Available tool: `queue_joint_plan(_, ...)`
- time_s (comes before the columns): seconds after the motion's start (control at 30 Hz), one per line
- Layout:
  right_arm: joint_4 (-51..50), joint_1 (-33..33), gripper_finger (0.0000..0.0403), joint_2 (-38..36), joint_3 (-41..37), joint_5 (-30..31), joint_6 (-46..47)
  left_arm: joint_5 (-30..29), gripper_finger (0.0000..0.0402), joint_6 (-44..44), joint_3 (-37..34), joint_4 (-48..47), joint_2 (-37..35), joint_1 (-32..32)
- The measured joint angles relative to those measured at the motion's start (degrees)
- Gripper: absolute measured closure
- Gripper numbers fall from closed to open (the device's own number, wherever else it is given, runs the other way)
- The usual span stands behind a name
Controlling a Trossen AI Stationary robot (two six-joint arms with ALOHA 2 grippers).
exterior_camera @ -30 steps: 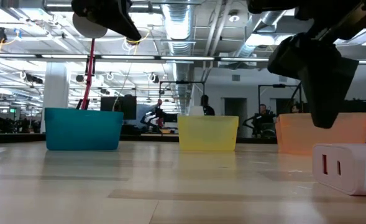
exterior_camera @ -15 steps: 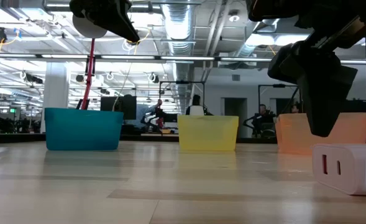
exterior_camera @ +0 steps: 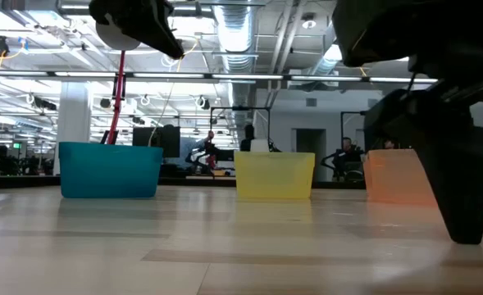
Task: Pick and place items into bin
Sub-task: Put the pink charger adapter into the yellow bin
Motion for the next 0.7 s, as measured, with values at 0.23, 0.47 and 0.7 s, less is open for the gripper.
queue_joint_plan(0.23, -3.43, 0.37, 0.0154, -0.29, 2.42, 2.82, -7.27, 0.42, 0.0316, -0.48, 0.0, 0.02, 0.03, 0.0)
queue_joint_plan(0.47, -14.17, 1.66, 0.0154, -1.61, 5.74, 4.57, -15.54, 0.47, 0.0316, -1.66, 0.0, -0.09, 0.04, 0.0)
queue_joint_plan(0.7, -21.79, 3.73, 0.0154, -1.43, 6.94, 0.18, -17.62, 0.48, 0.0316, -1.68, 0.0, -0.39, 0.04, 0.0)
